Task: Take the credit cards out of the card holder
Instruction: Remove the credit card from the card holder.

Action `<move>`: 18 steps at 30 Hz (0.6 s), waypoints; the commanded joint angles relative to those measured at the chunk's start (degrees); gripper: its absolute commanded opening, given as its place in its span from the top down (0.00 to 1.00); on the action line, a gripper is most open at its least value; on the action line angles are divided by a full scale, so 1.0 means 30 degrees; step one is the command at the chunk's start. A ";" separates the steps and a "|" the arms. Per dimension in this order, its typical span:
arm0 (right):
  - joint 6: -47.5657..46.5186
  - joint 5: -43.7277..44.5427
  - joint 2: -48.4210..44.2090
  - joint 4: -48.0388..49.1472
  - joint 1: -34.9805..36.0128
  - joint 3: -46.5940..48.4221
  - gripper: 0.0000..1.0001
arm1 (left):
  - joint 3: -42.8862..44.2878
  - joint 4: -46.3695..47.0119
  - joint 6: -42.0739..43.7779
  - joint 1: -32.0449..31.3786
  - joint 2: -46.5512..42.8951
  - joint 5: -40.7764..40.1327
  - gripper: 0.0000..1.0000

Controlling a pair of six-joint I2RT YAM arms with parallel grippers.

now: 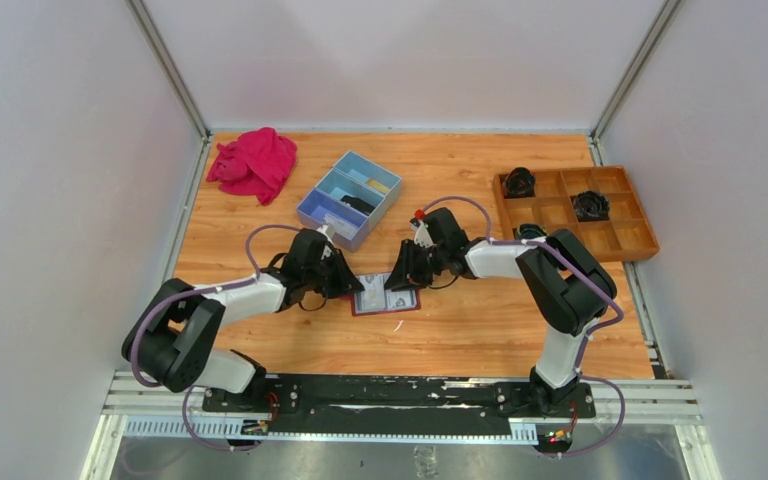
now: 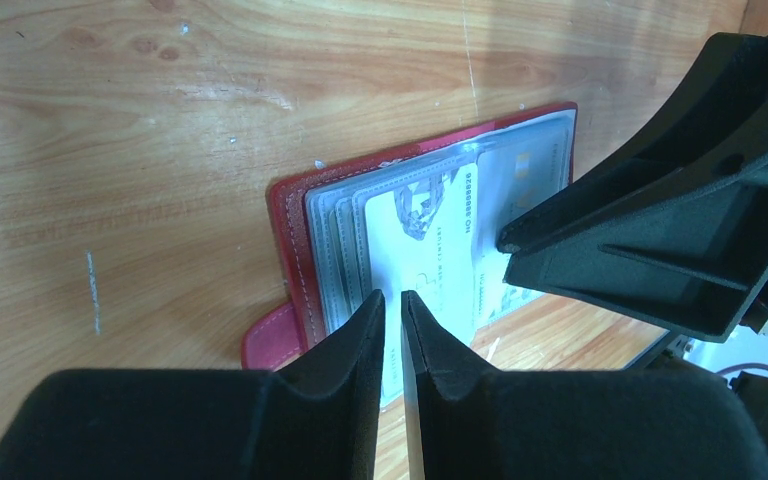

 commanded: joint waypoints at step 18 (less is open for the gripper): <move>-0.0187 -0.0140 0.0401 -0.0103 -0.0293 -0.0151 0.68 | -0.0801 -0.0728 0.0116 0.0029 -0.0054 -0.0950 0.82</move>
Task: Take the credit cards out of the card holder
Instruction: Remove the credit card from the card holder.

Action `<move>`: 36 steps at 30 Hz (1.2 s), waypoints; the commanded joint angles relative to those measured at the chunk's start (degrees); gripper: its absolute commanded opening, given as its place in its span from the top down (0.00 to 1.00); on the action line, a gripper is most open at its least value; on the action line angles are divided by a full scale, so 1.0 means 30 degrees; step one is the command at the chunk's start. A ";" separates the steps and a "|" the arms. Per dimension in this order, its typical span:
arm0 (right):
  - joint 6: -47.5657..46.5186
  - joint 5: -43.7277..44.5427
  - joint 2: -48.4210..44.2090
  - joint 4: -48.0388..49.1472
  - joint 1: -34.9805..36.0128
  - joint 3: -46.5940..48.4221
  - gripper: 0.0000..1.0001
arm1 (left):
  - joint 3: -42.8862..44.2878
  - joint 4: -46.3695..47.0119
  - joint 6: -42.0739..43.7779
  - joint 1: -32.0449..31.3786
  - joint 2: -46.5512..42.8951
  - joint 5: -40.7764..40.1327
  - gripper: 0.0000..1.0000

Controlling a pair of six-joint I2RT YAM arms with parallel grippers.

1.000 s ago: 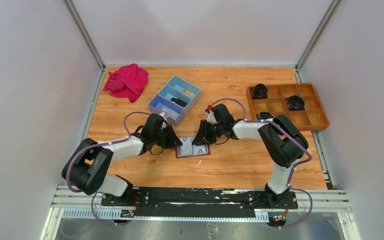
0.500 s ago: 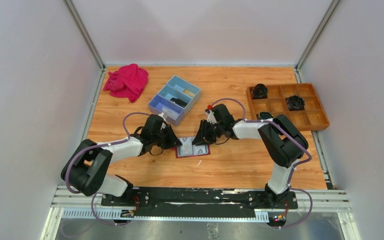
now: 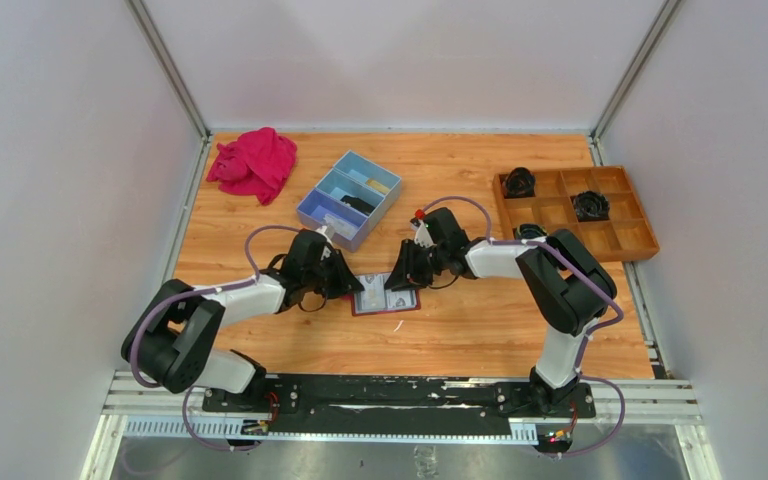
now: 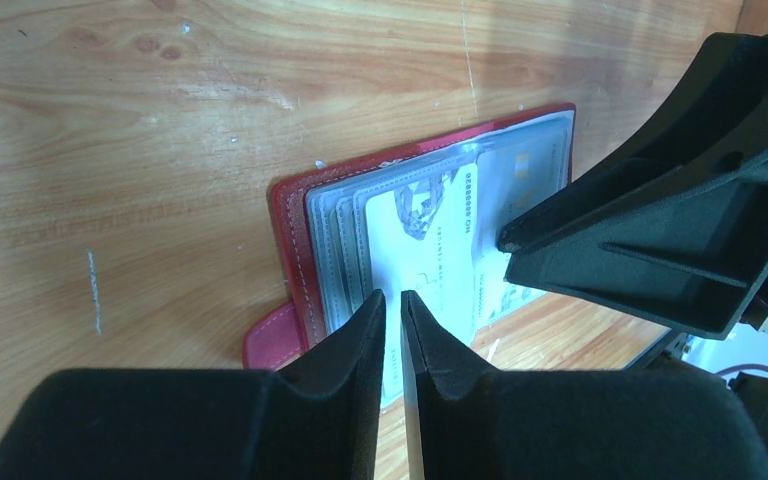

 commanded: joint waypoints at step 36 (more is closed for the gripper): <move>-0.0025 -0.0075 0.0397 0.0131 -0.0267 -0.0438 0.68 | -0.1112 -0.1021 -0.0007 0.0017 0.0034 -0.1067 0.83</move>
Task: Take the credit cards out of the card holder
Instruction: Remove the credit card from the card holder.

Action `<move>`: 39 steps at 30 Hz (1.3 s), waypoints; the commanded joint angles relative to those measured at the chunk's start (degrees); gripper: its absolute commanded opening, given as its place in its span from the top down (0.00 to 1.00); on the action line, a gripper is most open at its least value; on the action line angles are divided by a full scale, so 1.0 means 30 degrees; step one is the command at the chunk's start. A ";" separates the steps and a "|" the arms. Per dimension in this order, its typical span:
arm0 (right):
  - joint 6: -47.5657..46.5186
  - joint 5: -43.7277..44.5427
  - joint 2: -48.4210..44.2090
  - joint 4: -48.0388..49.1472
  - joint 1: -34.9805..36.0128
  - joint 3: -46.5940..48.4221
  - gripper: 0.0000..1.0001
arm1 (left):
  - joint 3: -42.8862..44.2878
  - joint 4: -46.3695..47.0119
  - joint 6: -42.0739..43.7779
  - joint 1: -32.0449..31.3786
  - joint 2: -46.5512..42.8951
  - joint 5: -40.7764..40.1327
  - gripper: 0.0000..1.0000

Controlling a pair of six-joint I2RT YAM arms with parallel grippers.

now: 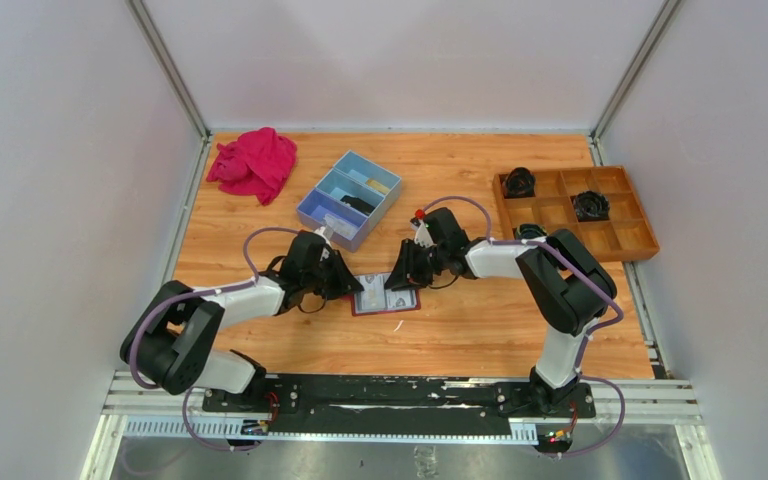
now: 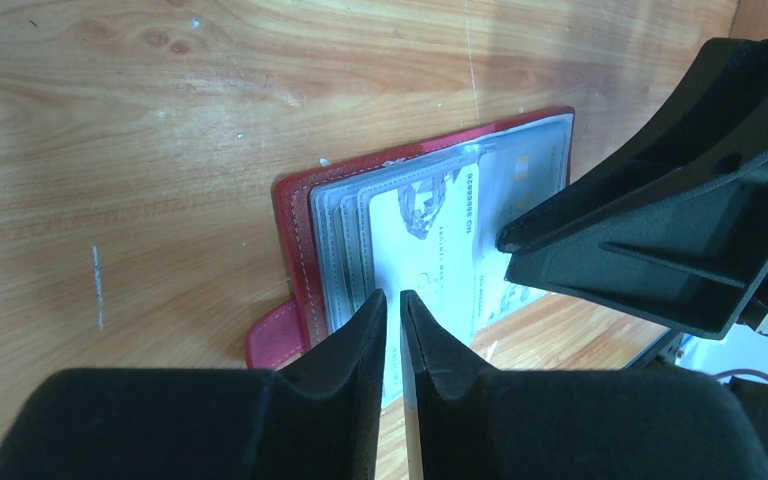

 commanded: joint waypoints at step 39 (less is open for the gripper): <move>-0.0164 -0.0133 0.0157 0.0065 -0.0833 -0.0566 0.67 | 0.0917 -0.1402 0.1256 -0.1042 0.1467 0.0771 0.84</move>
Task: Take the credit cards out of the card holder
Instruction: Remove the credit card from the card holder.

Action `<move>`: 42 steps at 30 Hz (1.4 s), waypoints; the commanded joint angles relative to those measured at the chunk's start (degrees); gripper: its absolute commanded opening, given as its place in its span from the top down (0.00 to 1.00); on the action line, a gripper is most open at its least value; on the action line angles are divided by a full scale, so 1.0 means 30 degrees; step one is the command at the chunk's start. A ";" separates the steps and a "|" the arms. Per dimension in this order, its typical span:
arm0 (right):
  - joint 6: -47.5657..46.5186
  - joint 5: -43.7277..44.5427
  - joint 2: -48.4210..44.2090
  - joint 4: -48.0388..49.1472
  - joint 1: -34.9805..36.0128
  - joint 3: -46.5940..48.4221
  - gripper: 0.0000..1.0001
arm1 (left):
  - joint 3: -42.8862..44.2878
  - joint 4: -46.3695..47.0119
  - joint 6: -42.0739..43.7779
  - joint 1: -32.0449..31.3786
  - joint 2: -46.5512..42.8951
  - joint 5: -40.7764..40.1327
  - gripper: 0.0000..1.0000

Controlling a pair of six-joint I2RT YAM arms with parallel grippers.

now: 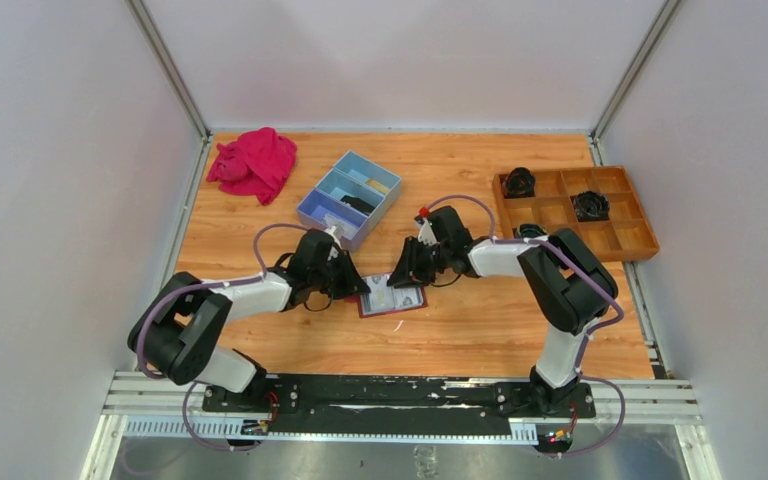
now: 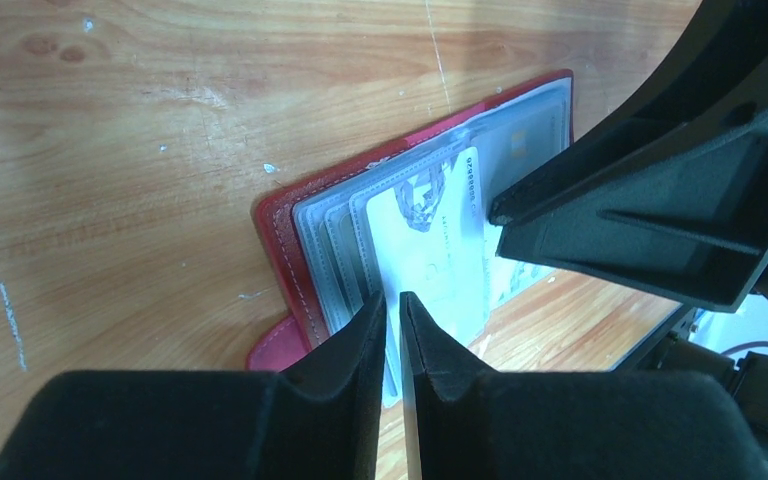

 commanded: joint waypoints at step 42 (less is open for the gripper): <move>0.3408 -0.3100 0.0804 0.6435 -0.1618 -0.3328 0.88 | 0.0331 -0.1474 0.0616 -0.0519 0.2396 -0.0517 1.00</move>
